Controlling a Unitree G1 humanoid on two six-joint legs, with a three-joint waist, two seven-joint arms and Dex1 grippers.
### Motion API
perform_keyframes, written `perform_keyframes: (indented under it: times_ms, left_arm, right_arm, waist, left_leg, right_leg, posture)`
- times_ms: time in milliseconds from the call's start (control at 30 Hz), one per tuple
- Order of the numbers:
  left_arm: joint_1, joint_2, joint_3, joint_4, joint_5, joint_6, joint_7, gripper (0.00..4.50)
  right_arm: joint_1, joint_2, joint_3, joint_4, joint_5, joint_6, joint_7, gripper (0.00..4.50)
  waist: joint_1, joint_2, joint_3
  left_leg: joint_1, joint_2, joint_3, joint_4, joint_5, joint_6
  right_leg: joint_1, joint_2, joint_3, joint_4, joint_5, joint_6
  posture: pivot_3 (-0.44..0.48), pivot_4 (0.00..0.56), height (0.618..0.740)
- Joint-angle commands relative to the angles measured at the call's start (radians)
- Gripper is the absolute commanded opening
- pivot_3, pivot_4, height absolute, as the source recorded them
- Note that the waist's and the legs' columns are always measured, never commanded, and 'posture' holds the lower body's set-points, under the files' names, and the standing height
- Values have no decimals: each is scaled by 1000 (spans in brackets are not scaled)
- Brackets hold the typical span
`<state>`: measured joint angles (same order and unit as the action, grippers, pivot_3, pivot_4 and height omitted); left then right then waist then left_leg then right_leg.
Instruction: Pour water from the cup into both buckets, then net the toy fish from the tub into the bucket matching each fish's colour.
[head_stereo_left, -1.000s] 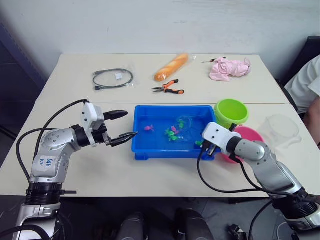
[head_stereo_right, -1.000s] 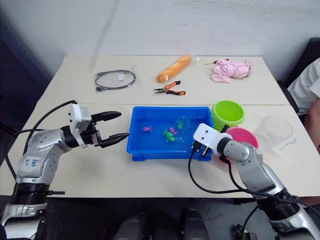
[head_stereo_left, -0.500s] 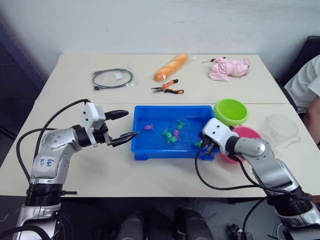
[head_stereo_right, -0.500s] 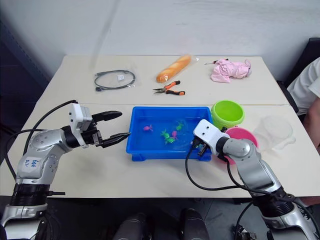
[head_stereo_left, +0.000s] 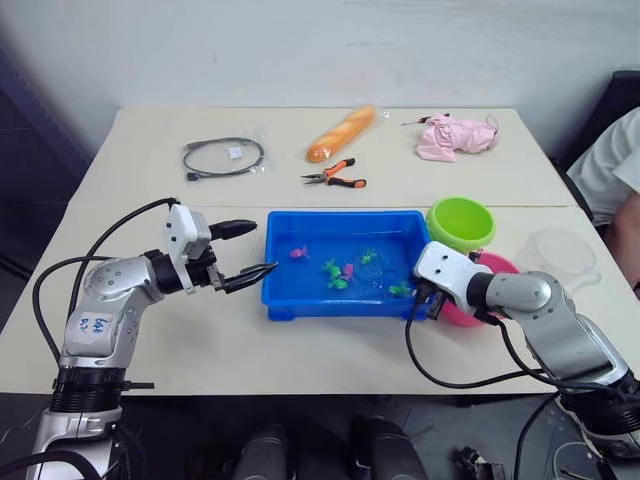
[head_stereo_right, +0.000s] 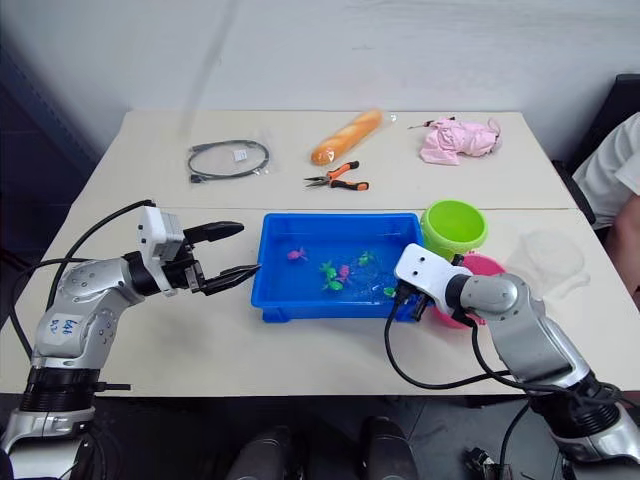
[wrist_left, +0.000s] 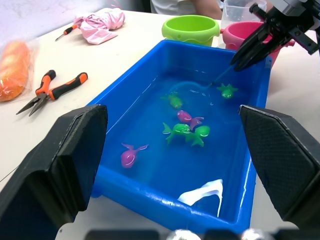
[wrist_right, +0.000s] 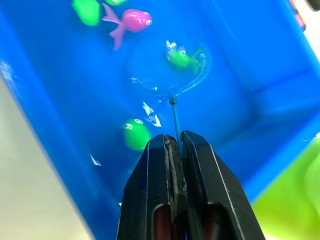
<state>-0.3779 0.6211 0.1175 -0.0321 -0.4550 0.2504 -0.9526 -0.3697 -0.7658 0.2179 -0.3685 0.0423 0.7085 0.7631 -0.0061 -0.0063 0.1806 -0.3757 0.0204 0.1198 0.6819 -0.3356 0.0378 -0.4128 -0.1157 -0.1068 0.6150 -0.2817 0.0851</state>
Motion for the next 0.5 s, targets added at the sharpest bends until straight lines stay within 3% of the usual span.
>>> perform_keyframes:
  times_ms: [33, 500]
  left_arm:
    - [1, -2, 15, -32, -11, -11, 1, 4485]
    - [1, -9, 16, -24, -7, -18, 1, 4485]
  right_arm:
    - [-15, 30, -63, -69, 77, 82, 11, 0]
    - [-28, 20, -117, -66, 139, 141, -9, 0]
  waist:
    - [2, 0, 0]
    - [4, 0, 0]
  left_leg:
    - [0, 0, 0, 0, 0, 0]
    - [0, 0, -1, -1, -1, 0]
  right_leg:
    - [0, 0, 0, 1, 0, 0]
    - [0, -1, 0, -1, 0, 0]
  posture:
    - [0, 150, 740]
    - [0, 150, 740]
